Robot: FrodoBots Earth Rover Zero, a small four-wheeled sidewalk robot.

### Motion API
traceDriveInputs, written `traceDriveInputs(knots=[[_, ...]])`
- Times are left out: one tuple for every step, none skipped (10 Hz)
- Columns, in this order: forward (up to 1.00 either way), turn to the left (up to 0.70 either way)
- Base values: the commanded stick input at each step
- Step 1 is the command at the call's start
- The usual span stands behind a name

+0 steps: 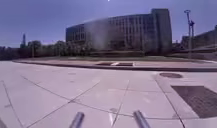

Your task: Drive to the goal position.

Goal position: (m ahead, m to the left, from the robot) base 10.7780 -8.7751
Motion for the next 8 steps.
traceDriveInputs(knots=[[0.0,0.0],[0.0,0.0],[0.0,0.0],[0.0,0.0],[0.0,0.0],[0.0,0.0],[0.0,-0.38],[0.0,-0.45]])
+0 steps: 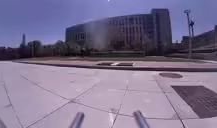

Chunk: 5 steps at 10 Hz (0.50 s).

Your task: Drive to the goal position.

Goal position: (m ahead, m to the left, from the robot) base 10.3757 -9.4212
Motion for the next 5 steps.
traceDriveInputs(knots=[[0.0,-0.45],[0.0,-0.45],[0.0,-0.45],[0.0,-0.45],[0.0,-0.45]])
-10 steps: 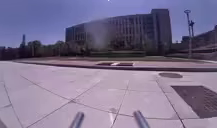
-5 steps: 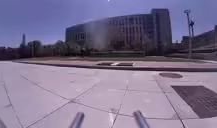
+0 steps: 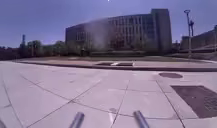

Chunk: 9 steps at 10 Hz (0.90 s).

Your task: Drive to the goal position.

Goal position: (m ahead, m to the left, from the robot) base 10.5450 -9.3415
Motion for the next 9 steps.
traceDriveInputs(knots=[[0.0,-0.45],[0.0,-0.45],[0.0,-0.45],[0.0,-0.45],[0.0,-0.45],[0.0,-0.45],[0.0,-0.45],[0.0,-0.45],[0.0,-0.45]])
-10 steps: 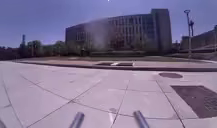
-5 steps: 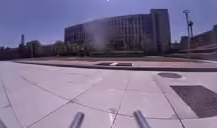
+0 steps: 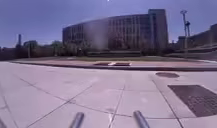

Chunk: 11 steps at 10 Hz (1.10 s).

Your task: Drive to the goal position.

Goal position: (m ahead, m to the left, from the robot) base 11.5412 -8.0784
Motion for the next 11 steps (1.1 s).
traceDriveInputs(knots=[[0.0,-0.45],[0.0,-0.45],[0.0,-0.45],[0.0,-0.45],[0.0,-0.45],[0.0,-0.45],[0.0,-0.45],[0.0,-0.45],[0.0,-0.45],[0.0,-0.45],[0.0,-0.45]])
